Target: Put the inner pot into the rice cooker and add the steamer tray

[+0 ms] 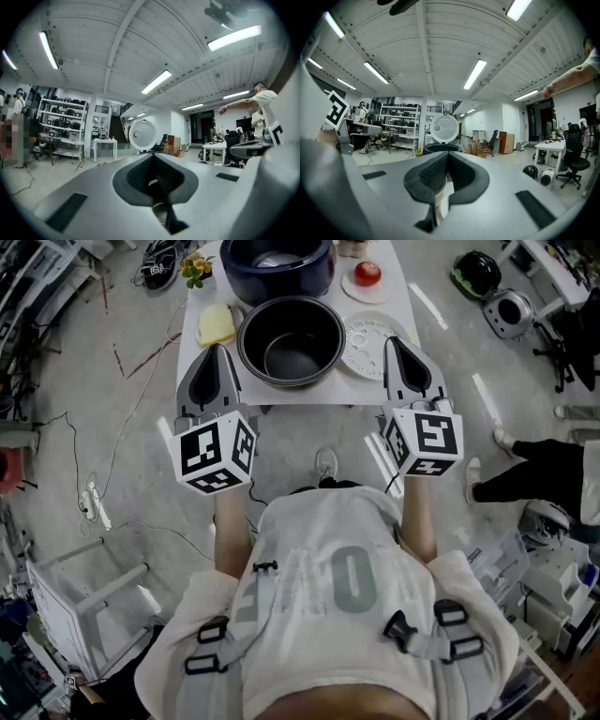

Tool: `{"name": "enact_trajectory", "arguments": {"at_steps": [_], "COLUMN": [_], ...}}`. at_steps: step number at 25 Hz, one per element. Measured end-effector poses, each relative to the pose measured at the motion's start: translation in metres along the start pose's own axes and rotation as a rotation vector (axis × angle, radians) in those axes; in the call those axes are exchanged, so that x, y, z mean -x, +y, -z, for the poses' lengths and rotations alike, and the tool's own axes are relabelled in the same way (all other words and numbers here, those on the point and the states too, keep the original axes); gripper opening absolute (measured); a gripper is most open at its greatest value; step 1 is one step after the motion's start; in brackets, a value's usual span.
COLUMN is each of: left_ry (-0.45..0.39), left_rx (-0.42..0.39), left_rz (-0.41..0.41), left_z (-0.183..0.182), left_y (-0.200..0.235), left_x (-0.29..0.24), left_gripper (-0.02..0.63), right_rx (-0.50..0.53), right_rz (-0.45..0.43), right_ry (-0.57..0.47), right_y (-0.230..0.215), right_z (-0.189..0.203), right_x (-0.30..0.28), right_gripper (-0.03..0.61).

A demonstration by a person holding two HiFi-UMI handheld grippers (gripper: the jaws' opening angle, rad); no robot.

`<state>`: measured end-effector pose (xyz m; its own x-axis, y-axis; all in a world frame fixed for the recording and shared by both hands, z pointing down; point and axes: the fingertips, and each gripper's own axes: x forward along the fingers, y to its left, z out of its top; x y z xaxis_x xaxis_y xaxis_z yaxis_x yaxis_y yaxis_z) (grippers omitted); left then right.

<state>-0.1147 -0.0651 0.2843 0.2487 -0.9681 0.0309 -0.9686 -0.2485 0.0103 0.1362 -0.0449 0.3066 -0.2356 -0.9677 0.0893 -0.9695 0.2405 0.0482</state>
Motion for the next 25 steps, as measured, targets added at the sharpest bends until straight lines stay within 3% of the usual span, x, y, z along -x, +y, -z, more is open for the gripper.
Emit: {"name": "enact_trajectory", "arguments": {"at_steps": [8,17,25], "left_ry": [-0.017,-0.080,-0.064], "left_rx": [-0.048,-0.023,-0.013], "left_rz": [-0.070,-0.004,-0.046], "left_z": [-0.011,-0.027,-0.020], "left_y": [0.009,0.003,0.018], "left_x": [-0.025,-0.062,-0.068], "left_gripper": [0.021,0.021,0.021], "right_rx": [-0.013,0.001,-0.014], "right_rz": [-0.069,-0.040,-0.056], "right_ry": [-0.020,-0.048,-0.042], "right_y": [-0.005,-0.018,-0.016], "right_z": [-0.009,-0.022,-0.020], "right_x": [-0.048,-0.072,-0.082], "right_gripper": [0.008,0.008,0.008]}}
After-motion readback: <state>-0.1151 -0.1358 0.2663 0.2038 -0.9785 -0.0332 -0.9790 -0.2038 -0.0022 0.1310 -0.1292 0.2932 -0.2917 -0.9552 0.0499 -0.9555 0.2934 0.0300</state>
